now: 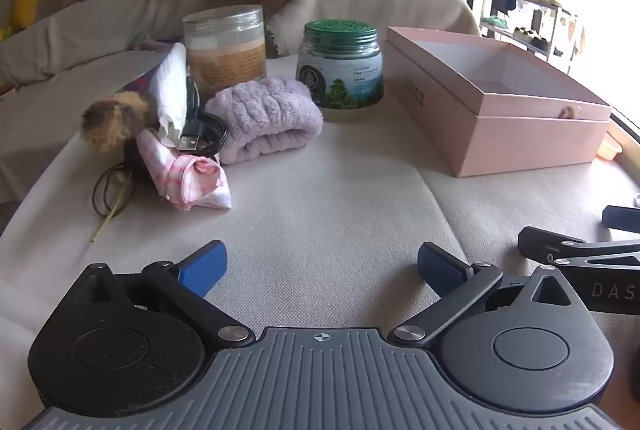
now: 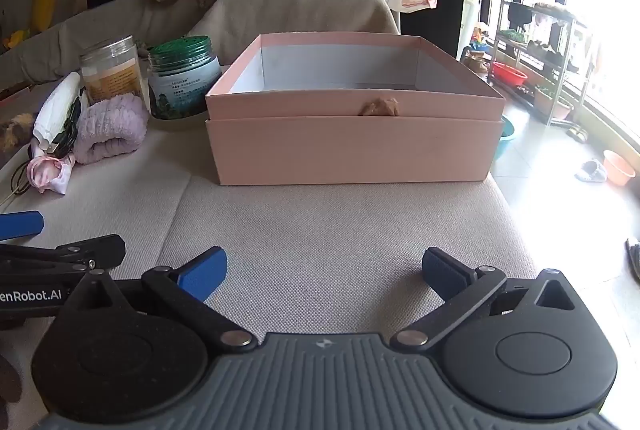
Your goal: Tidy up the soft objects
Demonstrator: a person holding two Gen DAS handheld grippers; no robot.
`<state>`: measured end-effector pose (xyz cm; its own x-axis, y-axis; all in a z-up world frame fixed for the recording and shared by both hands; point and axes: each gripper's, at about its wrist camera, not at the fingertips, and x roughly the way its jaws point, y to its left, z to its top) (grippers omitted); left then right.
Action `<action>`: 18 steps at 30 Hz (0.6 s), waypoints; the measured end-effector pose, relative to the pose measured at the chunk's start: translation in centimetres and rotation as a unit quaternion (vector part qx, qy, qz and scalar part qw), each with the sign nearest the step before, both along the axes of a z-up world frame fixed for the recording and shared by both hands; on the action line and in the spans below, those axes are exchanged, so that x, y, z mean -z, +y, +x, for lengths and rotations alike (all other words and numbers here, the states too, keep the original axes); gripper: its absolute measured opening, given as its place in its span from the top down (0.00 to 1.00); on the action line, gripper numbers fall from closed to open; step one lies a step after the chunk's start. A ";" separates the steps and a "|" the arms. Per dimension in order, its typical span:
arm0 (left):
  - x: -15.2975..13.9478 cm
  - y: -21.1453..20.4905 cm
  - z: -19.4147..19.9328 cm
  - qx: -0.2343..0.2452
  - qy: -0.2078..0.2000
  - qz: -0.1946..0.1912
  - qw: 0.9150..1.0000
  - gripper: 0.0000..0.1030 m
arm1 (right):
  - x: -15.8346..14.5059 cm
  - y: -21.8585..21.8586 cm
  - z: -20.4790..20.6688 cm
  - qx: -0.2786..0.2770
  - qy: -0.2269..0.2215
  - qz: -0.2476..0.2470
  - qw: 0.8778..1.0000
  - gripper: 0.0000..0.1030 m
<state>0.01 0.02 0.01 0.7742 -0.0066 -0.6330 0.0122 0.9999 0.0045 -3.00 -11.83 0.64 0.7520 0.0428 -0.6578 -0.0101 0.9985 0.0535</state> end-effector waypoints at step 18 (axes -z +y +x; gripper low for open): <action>0.0 0.0 0.0 0.000 -0.002 0.000 1.000 0.00 | 0.0 0.1 0.0 0.001 0.000 0.003 1.000 0.00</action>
